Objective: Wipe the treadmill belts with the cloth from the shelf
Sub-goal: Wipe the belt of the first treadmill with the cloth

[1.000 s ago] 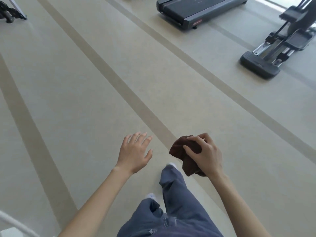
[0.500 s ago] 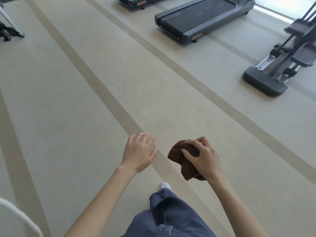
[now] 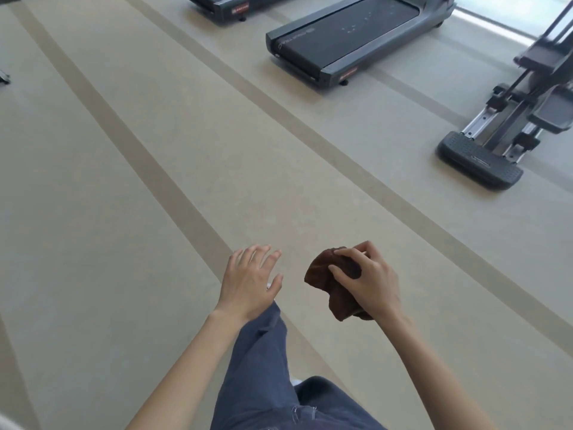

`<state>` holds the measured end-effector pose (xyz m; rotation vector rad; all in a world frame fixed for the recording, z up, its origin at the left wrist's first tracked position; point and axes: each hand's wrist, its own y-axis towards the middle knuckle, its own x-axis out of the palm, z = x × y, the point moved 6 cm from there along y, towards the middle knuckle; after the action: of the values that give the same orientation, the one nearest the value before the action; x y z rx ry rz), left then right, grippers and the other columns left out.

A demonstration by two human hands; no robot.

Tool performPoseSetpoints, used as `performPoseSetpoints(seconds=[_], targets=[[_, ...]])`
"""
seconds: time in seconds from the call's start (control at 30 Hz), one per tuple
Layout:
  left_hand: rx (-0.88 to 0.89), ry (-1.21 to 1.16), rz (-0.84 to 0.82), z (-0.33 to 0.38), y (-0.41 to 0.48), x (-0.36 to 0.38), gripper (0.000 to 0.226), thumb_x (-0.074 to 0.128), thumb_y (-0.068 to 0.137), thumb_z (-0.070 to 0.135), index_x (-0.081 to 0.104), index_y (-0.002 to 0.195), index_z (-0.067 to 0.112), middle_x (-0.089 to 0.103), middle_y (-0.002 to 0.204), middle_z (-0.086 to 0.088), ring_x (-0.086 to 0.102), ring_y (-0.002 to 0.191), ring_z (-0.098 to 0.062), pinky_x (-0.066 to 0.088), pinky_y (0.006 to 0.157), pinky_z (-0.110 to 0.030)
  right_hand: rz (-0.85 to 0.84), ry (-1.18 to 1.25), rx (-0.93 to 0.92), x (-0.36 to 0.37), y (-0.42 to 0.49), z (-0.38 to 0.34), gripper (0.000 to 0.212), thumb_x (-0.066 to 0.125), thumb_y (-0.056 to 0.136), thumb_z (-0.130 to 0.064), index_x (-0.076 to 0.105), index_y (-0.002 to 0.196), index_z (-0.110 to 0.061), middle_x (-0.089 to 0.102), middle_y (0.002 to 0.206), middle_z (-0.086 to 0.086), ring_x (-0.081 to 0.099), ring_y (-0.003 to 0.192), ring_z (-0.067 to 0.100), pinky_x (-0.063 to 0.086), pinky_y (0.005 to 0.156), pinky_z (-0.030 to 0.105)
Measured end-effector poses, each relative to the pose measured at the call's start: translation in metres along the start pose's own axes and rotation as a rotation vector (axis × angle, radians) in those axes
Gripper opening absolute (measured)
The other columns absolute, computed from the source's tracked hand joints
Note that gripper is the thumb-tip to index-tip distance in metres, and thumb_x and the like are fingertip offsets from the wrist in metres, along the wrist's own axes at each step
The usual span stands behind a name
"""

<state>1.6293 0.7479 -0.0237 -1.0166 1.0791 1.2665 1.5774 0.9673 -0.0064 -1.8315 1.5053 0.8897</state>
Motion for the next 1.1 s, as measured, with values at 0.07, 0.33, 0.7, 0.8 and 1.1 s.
performPoseSetpoints(seconds=[0.07, 0.33, 0.7, 0.8, 1.1], targets=[[0.008, -0.007, 0.005, -0.018, 0.034, 0.001, 0.05, 0.036, 0.085, 0.043, 0.064, 0.118, 0.018, 0.064, 0.119, -0.005, 0.059, 0.111, -0.025, 0.045, 0.094, -0.045, 0.0, -0.006, 0.001, 0.007, 0.035, -0.006, 0.021, 0.069, 0.081, -0.043, 0.066, 0.102, -0.042, 0.047, 0.096, -0.02, 0.054, 0.081, 0.006, 0.049, 0.075, 0.035], [0.037, -0.023, 0.037, -0.092, 0.194, -0.025, 0.049, 0.037, 0.086, 0.044, 0.063, 0.119, 0.019, 0.063, 0.121, -0.004, 0.057, 0.113, -0.025, 0.044, 0.095, -0.045, 0.065, 0.005, 0.046, 0.005, 0.199, -0.047, 0.022, 0.068, 0.081, -0.044, 0.065, 0.102, -0.043, 0.049, 0.098, -0.02, 0.052, 0.082, 0.004, 0.05, 0.076, 0.035], [0.142, -0.031, 0.022, -0.133, 0.352, -0.025, 0.048, 0.037, 0.086, 0.042, 0.062, 0.119, 0.018, 0.061, 0.123, -0.005, 0.057, 0.113, -0.025, 0.044, 0.094, -0.044, 0.103, 0.01, 0.099, 0.019, 0.34, -0.052, 0.024, 0.07, 0.08, -0.043, 0.066, 0.104, -0.042, 0.047, 0.096, -0.021, 0.049, 0.081, 0.001, 0.047, 0.074, 0.032], [0.13, -0.025, -0.002, -0.138, 0.393, -0.012, 0.048, 0.037, 0.085, 0.043, 0.063, 0.118, 0.019, 0.062, 0.122, -0.004, 0.057, 0.111, -0.024, 0.045, 0.092, -0.043, 0.099, 0.014, 0.107, 0.022, 0.379, -0.038, 0.023, 0.071, 0.079, -0.043, 0.067, 0.103, -0.042, 0.049, 0.095, -0.021, 0.051, 0.08, 0.001, 0.045, 0.071, 0.028], [0.128, 0.021, -0.056, -0.135, 0.559, -0.011, 0.049, 0.036, 0.085, 0.045, 0.063, 0.119, 0.02, 0.063, 0.119, -0.003, 0.058, 0.11, -0.024, 0.046, 0.092, -0.043, 0.083, 0.033, 0.109, -0.012, 0.545, -0.006, 0.022, 0.07, 0.08, -0.043, 0.066, 0.101, -0.044, 0.049, 0.095, -0.02, 0.054, 0.082, 0.005, 0.049, 0.072, 0.032]])
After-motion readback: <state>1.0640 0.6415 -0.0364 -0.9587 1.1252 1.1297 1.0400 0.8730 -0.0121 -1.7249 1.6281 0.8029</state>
